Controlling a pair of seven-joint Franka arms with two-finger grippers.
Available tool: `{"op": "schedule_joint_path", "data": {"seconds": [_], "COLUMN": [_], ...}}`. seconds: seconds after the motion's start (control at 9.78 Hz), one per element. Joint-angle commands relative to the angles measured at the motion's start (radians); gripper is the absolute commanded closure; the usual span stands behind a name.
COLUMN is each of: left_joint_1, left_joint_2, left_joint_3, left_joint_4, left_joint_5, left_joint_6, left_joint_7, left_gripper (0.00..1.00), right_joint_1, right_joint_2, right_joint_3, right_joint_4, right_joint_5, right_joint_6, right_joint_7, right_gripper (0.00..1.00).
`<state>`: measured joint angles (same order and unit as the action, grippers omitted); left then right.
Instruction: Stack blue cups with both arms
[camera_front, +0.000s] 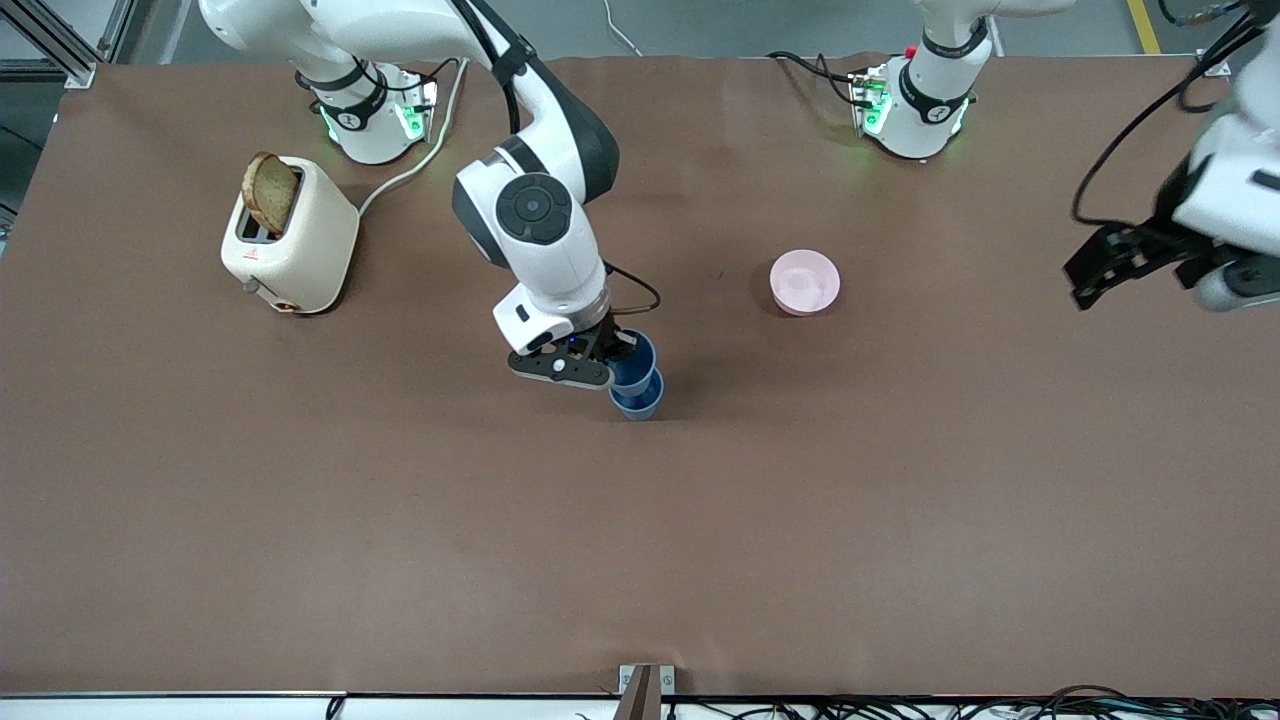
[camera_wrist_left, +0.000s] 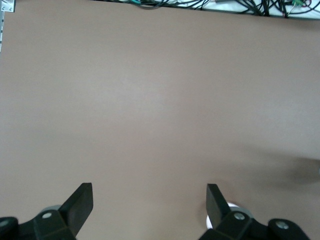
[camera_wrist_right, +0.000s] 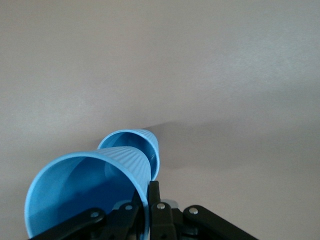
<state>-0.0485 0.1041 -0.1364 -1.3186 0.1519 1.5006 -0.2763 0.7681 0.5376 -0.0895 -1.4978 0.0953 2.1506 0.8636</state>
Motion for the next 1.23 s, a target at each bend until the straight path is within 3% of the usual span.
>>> {"op": "schedule_joint_path", "data": {"seconds": [0.0,0.1,0.41,0.61,0.92,1.02,1.12], "left_joint_1": [0.025,0.007,-0.028,-0.039,-0.040,-0.040,-0.033], "left_joint_2": [-0.074,-0.133,-0.219,-0.218,-0.205,-0.205,-0.211], "left_joint_3": [0.045,0.110,0.113,0.104,0.095,0.095,0.096], "left_joint_4": [-0.115,-0.210,-0.356,-0.410,-0.415,-0.413,-0.410], "left_joint_5": [-0.096,-0.145,-0.166,-0.169,-0.161,-0.150,-0.150], "left_joint_6": [-0.014,0.012,0.046,0.082,0.093,0.087,0.072], "left_joint_7": [0.086,0.094,0.112,0.129,0.135,0.143,0.147], "left_gripper": [0.00,0.00,0.00,0.00,0.00,0.00,0.00], "right_joint_1": [0.007,0.007,0.005,0.008,0.011,0.011,0.011], "right_joint_2": [0.021,0.021,0.022,0.022,0.031,0.035,0.035], "right_joint_3": [-0.012,-0.012,-0.013,-0.013,-0.013,-0.013,-0.013], "right_joint_4": [0.022,0.022,0.022,0.019,0.016,0.016,0.016], "right_joint_5": [-0.008,-0.009,-0.011,-0.034,-0.051,-0.051,-0.049], "right_joint_6": [0.026,0.026,0.026,0.026,0.026,0.026,0.026], "right_joint_7": [0.023,0.022,0.020,0.023,0.023,0.023,0.026], "right_gripper": [0.99,0.99,0.99,0.98,0.98,0.86,0.21]}}
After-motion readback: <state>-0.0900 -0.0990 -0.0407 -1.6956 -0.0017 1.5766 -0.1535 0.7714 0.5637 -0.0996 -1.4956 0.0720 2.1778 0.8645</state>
